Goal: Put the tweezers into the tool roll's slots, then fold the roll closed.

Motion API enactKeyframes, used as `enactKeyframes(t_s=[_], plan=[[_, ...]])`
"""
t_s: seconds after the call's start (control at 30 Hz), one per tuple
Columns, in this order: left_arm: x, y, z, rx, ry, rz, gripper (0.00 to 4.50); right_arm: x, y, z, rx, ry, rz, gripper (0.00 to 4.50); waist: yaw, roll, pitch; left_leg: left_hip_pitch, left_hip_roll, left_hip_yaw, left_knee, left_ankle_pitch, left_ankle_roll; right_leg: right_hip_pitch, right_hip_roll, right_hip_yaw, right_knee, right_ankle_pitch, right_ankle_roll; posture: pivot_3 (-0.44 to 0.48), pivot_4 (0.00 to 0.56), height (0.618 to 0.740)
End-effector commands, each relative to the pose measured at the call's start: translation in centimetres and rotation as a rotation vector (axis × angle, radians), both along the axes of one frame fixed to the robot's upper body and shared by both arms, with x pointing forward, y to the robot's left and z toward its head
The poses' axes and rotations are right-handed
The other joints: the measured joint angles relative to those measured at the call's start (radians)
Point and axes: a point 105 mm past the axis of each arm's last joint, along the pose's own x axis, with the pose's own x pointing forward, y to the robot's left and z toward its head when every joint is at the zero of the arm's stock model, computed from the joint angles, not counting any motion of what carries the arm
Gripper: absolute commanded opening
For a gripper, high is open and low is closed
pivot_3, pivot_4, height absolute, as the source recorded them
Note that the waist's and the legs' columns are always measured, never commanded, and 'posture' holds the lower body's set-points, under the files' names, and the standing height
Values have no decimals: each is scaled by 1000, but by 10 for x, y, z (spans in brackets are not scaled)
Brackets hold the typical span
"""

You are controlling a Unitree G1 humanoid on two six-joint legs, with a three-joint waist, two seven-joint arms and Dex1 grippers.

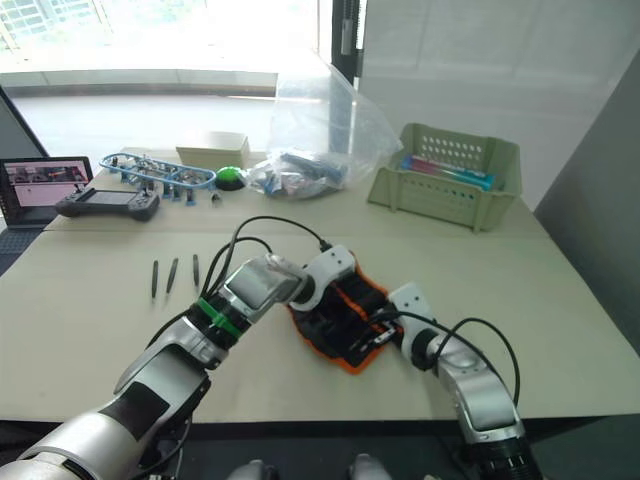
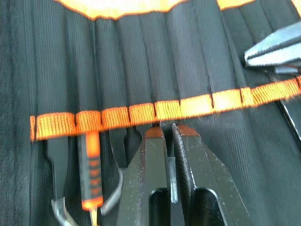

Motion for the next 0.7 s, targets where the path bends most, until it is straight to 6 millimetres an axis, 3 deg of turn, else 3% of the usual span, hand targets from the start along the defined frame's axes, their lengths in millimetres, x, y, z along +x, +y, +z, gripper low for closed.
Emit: enactKeyframes(t_s=[0.03, 0.17, 0.43, 0.47, 0.7], plan=[[14, -3, 7, -25, -124, -31, 0, -16, 7, -31, 0, 141, 16, 27, 2, 0, 0, 1, 0, 0, 0, 0, 0, 1, 0, 0, 0, 0, 0, 0, 150, 740], [24, 4, 7, -41, -149, -7, 0, -16, 6, -30, 3, 136, -6, 27, 3, 0, 0, 2, -1, -2, 2, 0, 0, 4, 0, 0, -1, 0, 0, 0, 150, 740], [21, 20, 14, -117, -135, 3, 0, -17, -1, -29, 14, 127, -75, 27, -5, 0, 0, 1, -2, -5, 2, 0, 0, 4, 0, 0, -1, 0, 1, 0, 150, 740], [18, 21, 17, -131, -129, -3, 836, -17, -2, -30, 13, 127, -78, 0, -5, 0, 0, 1, -2, -5, 2, 0, 0, 3, 0, 0, -1, 0, 1, 0, 150, 740], [4, 36, 50, -227, -136, -31, 3145, -14, -5, -29, 12, 124, -94, 0, -1, 0, 0, -1, -2, -6, 2, 0, 0, 2, 0, 0, -1, 0, 1, 0, 150, 740]])
